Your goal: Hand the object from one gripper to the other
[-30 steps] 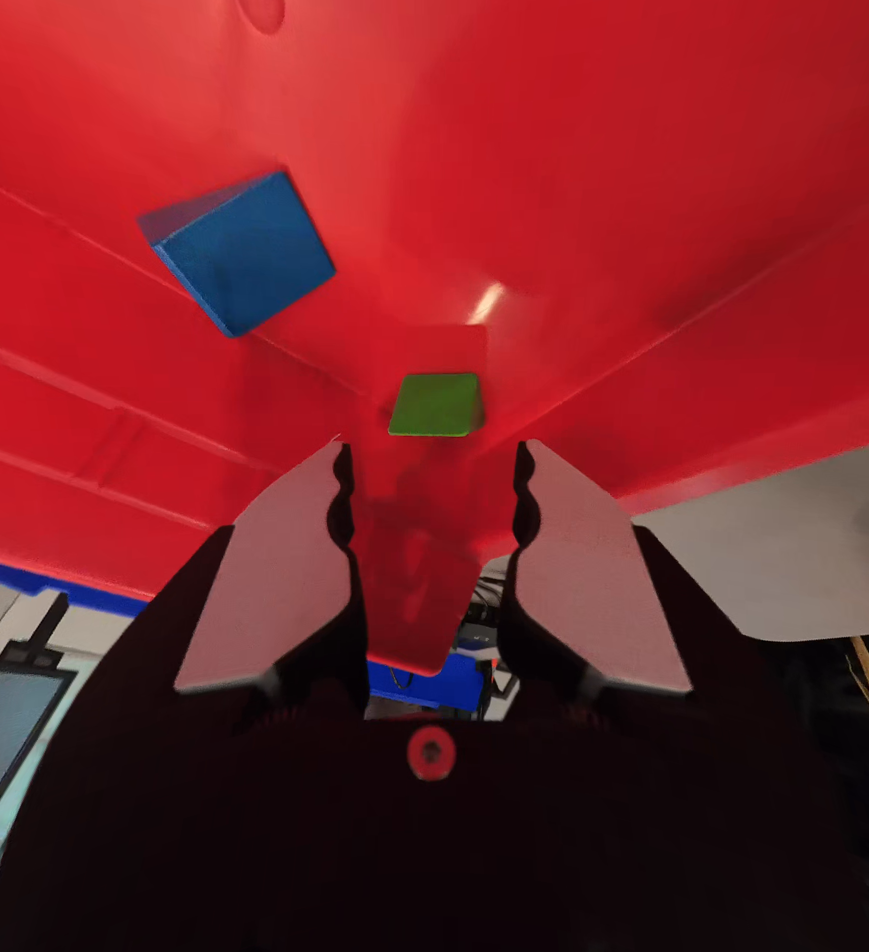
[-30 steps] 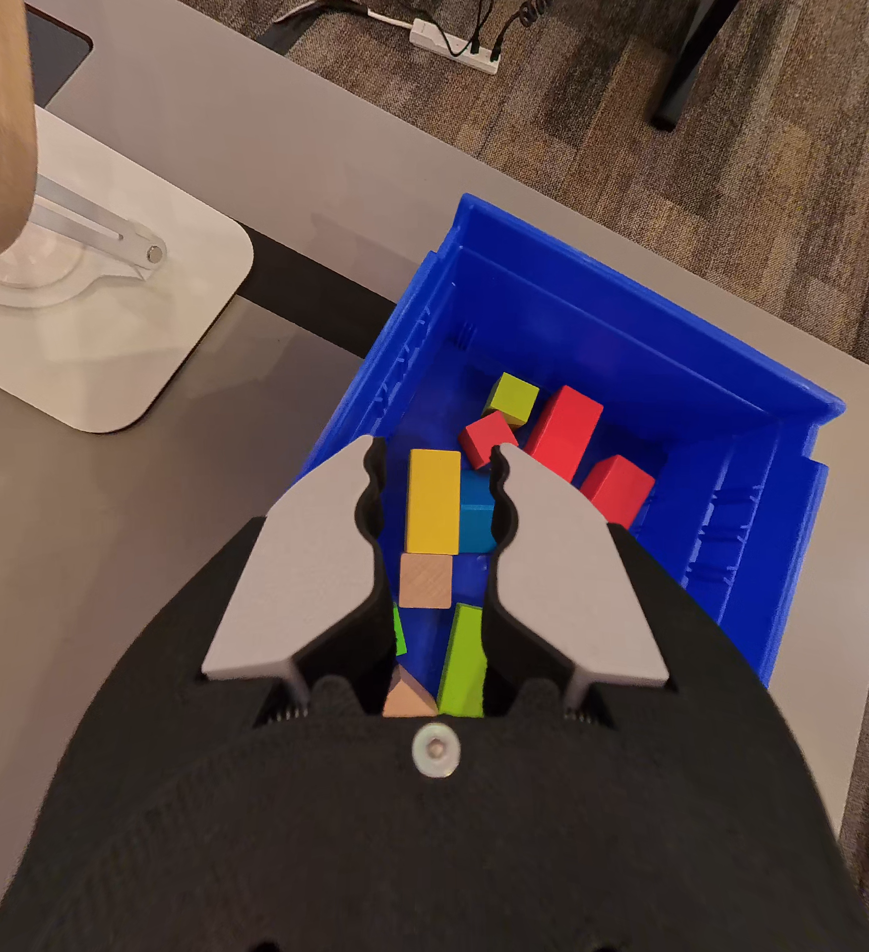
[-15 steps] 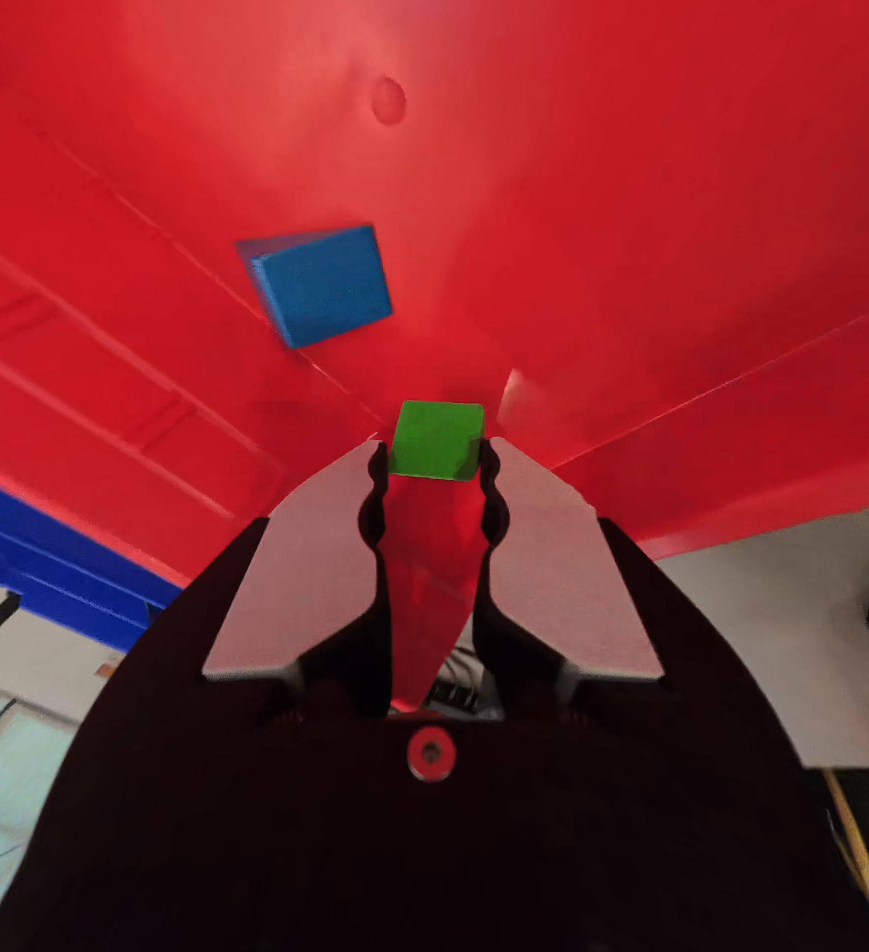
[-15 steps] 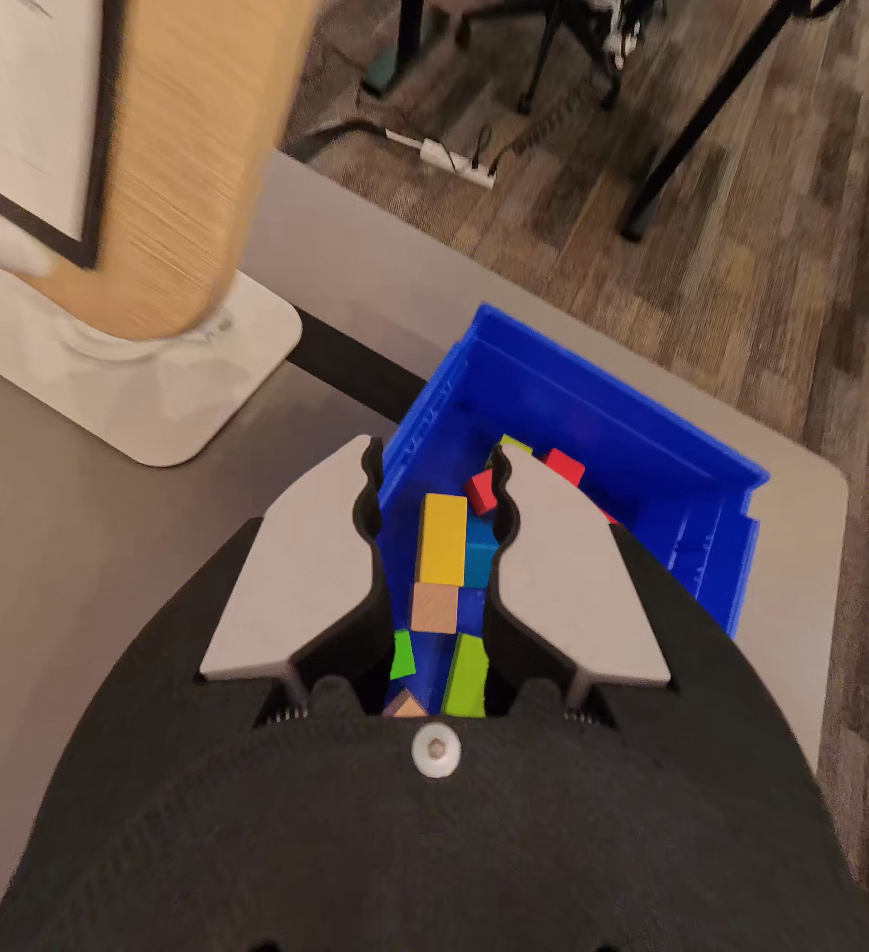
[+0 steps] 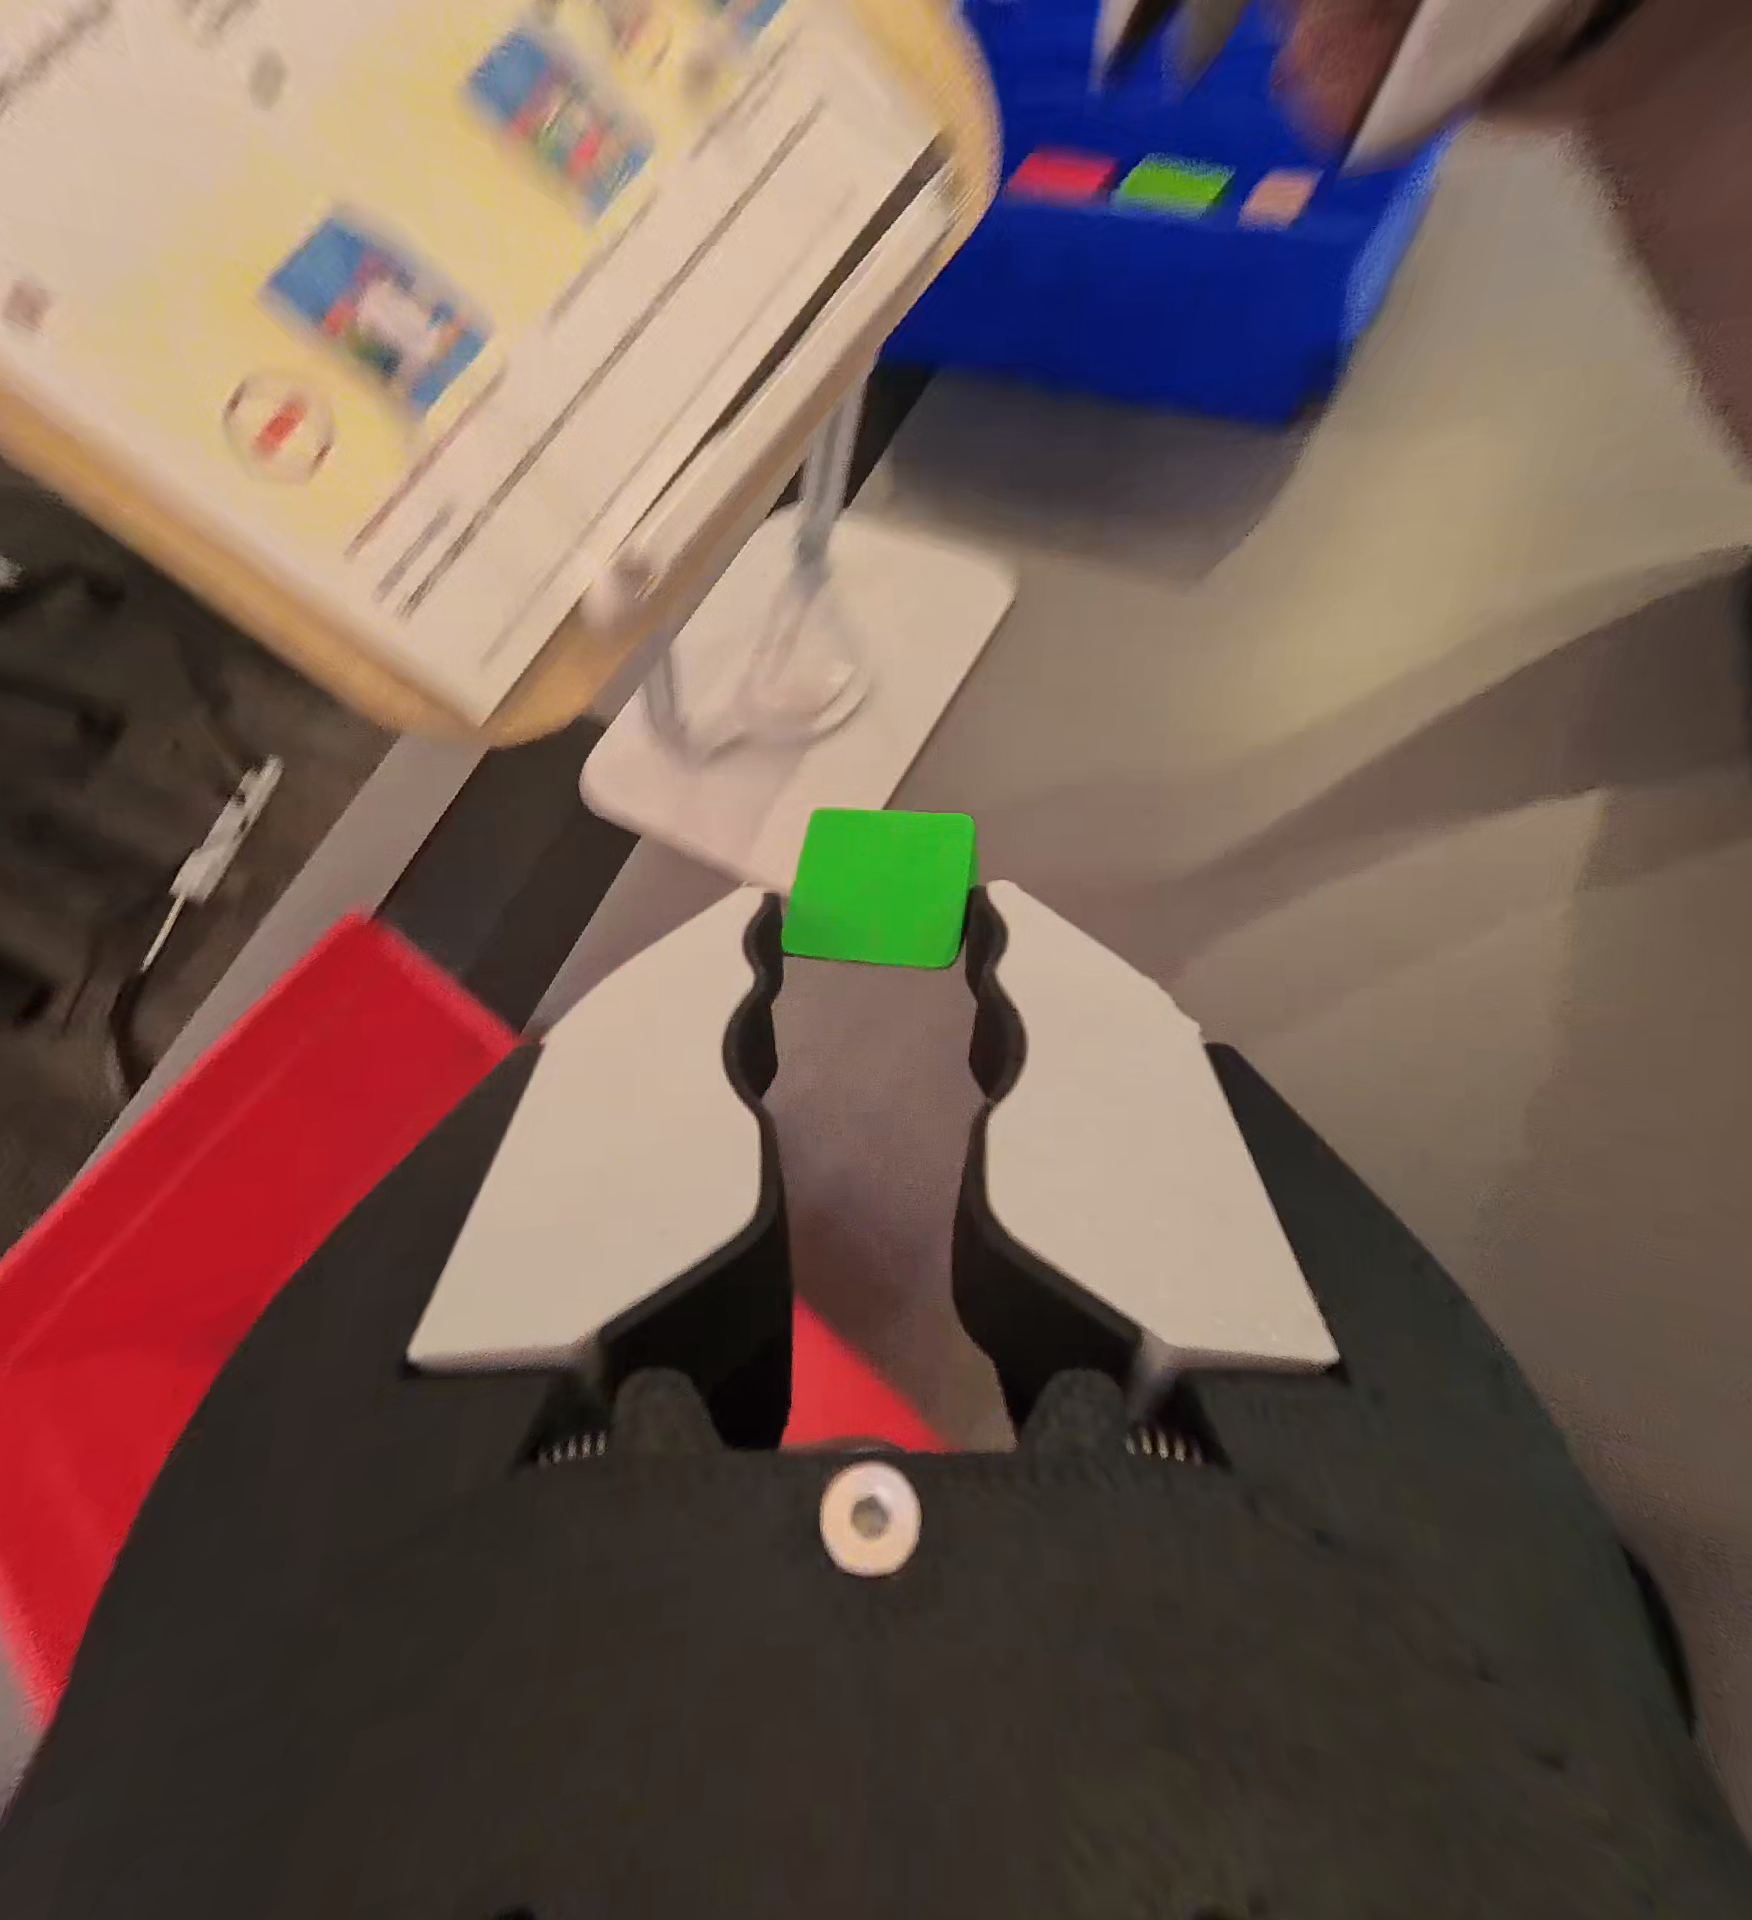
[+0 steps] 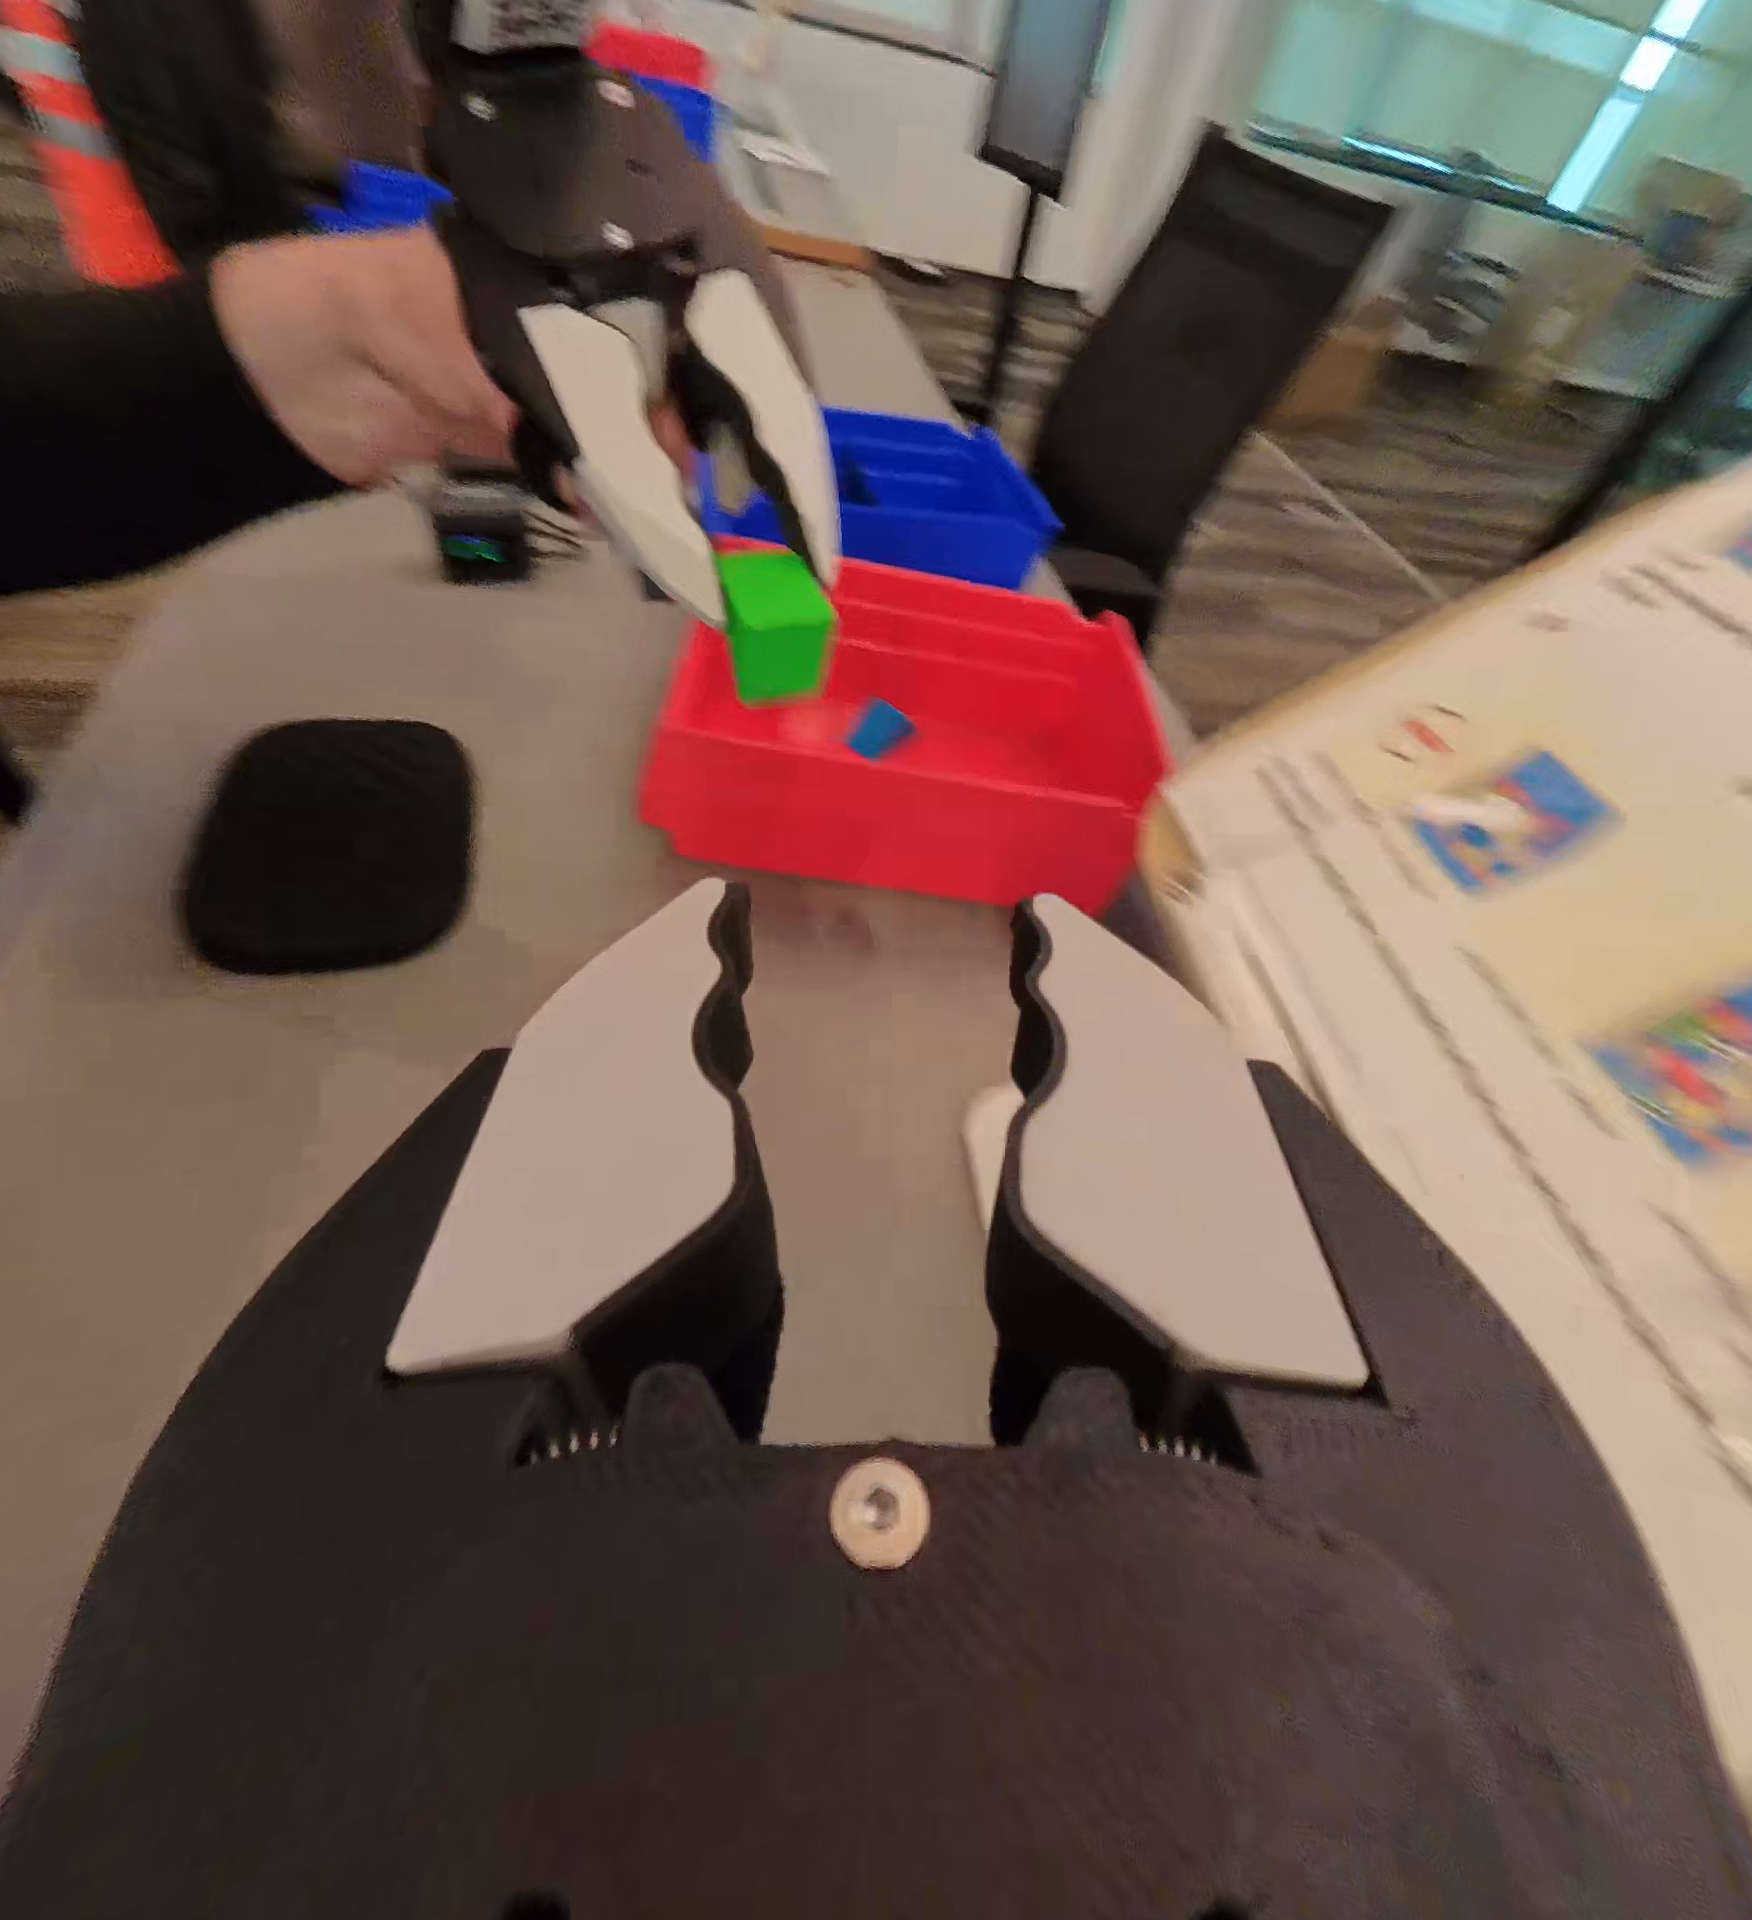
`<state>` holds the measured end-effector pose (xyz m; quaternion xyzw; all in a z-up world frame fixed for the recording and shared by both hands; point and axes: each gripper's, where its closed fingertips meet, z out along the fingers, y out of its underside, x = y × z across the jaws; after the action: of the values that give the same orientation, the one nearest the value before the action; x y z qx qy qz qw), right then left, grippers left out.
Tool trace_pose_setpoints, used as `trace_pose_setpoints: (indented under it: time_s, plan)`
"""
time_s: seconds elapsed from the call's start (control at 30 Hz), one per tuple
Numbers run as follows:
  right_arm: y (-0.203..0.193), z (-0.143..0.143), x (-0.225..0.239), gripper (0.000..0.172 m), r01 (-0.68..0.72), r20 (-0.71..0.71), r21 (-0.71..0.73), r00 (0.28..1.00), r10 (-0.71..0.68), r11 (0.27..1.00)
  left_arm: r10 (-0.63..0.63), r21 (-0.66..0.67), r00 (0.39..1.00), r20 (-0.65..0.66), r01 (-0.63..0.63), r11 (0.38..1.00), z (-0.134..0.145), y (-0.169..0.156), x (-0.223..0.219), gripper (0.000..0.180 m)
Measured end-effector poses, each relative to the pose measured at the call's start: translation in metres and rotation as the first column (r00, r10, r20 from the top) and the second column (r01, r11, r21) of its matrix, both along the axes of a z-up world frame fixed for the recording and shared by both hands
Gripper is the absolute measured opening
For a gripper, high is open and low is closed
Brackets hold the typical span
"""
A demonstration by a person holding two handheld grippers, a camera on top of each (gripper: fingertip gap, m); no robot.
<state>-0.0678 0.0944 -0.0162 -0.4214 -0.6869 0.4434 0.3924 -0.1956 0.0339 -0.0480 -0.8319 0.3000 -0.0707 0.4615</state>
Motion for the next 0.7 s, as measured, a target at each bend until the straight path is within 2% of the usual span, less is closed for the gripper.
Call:
trace_pose_setpoints:
  time_s: [0.1,0.23,0.4,0.5,0.7]
  plan:
    - [-0.034,-0.010,-0.018,0.045,-0.111,-0.015,-0.067,0.994,0.110,0.992,-0.115,0.063,0.993,0.014,0.114,0.991,0.015,0.001,0.050,0.034]
    - [-0.048,-0.014,-0.026,0.042,-0.149,-0.037,-0.086,0.989,0.146,0.985,-0.191,0.106,0.981,0.019,0.188,0.976,0.027,0.002,0.086,0.034]
    - [-0.057,-0.015,-0.026,0.040,-0.185,-0.041,-0.098,0.982,0.182,0.978,-0.226,0.106,0.974,0.002,0.225,0.969,0.025,0.005,0.103,0.034]
    - [-0.060,-0.013,-0.024,0.030,-0.206,-0.044,-0.100,0.978,0.202,0.973,-0.229,0.112,0.973,0.000,0.227,0.967,0.025,0.005,0.105,0.034]
    - [-0.060,-0.010,-0.020,0.030,-0.213,-0.041,-0.094,0.977,0.210,0.973,-0.245,0.125,0.969,0.018,0.241,0.963,0.028,0.004,0.108,0.034]
